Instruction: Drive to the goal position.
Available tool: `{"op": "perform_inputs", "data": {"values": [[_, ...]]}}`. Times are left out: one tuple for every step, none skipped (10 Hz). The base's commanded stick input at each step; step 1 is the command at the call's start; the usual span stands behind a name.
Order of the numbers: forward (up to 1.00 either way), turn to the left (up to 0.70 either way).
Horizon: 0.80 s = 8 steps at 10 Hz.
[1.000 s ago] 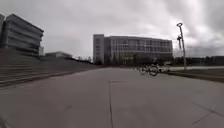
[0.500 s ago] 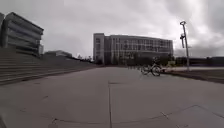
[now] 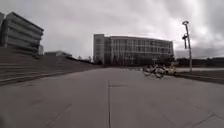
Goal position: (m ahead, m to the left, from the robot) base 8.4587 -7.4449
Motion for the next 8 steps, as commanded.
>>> {"op": "perform_inputs", "data": {"values": [[0.7, 0.0], [0.7, 0.0], [0.7, 0.0], [0.7, 0.0], [0.7, 0.0], [0.7, 0.0], [0.7, 0.0], [0.7, 0.0]]}}
